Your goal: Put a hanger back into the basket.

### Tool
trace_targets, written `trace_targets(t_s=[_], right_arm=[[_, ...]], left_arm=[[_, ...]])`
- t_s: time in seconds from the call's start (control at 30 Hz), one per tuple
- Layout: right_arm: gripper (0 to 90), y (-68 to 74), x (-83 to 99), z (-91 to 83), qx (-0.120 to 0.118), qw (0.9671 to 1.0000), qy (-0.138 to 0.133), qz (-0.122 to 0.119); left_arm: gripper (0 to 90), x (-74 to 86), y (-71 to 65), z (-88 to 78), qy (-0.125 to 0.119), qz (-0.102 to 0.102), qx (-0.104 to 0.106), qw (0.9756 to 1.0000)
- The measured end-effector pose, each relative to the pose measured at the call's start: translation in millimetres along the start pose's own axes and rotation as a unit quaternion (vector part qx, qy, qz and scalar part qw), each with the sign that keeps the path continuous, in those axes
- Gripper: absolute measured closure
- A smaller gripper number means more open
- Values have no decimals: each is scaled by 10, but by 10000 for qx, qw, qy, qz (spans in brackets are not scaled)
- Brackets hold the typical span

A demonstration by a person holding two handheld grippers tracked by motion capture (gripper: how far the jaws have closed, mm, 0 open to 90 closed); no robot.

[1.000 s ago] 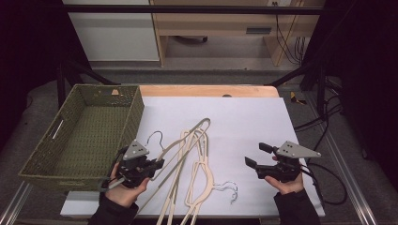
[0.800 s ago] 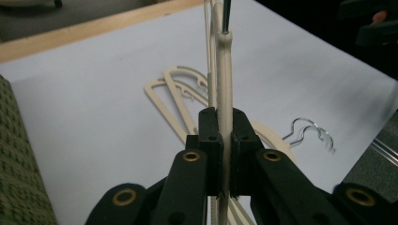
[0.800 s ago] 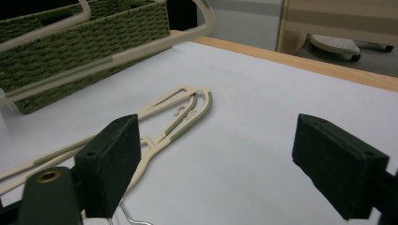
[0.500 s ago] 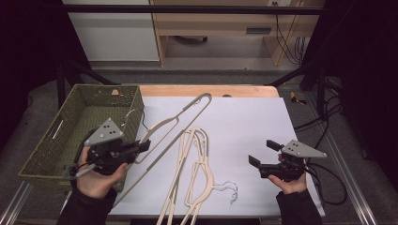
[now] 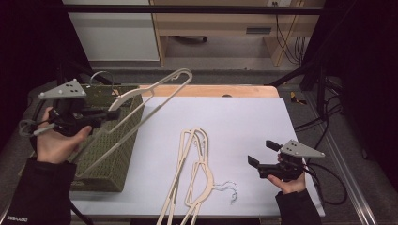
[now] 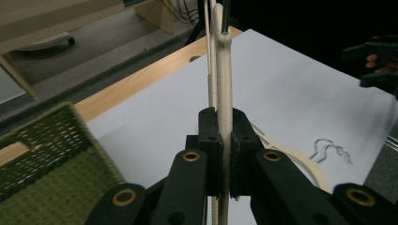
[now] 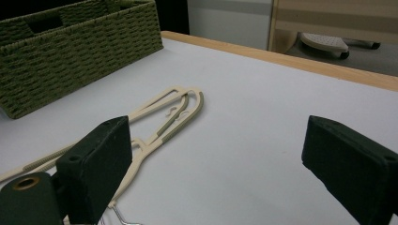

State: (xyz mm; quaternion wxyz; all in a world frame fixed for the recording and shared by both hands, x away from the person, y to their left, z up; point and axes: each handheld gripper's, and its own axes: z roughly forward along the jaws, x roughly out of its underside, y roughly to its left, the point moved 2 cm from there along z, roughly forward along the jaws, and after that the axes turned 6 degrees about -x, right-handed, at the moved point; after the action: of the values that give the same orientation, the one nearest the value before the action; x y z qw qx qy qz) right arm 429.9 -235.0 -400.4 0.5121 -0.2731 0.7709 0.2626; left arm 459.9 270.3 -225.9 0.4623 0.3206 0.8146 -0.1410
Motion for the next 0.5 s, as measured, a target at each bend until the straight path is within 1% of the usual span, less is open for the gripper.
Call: trace_targets(t_s=[0.03, 0.07, 0.13, 0.17, 0.2, 0.23, 0.27, 0.3, 0.33, 0.37, 0.5], right_arm=[[93, 0, 0, 2, -5, 10000, 2, -8], [93, 1, 0, 4, -4, 10000, -2, -5], [93, 0, 0, 3, -8, 10000, -1, -4], [93, 0, 0, 3, -8, 10000, -1, -4], [93, -1, 0, 2, -9, 10000, -4, -10], [93, -1, 0, 2, -12, 10000, -3, -7], [93, -1, 0, 2, -12, 10000, -3, -7], [93, 0, 0, 4, -10, 10000, -3, -6], [93, 1, 0, 4, -8, 10000, 7, 2], [93, -2, 1, 5, 6, 10000, 12, -12], [93, -1, 3, 13, 3, 10000, 20, -17]], left_arm=[[856, 7, 71, 1, 32, 19, -39, 10000], [856, 17, 141, 6, 49, -5, -40, 10000], [856, 42, 279, 19, 59, -28, 13, 10000], [857, 42, 279, 19, 59, -28, 13, 10000], [857, 78, 411, 30, 55, -40, 56, 10000], [856, 78, 411, 30, 55, -40, 56, 10000], [856, 115, 529, 40, 76, -27, 21, 10000], [856, 140, 587, 48, 101, -39, -29, 9999], [857, 168, 644, 55, 128, -97, -72, 9998], [856, 199, 709, 57, 179, -68, -131, 9997], [857, 341, 951, 51, 274, -228, -283, 9990]])
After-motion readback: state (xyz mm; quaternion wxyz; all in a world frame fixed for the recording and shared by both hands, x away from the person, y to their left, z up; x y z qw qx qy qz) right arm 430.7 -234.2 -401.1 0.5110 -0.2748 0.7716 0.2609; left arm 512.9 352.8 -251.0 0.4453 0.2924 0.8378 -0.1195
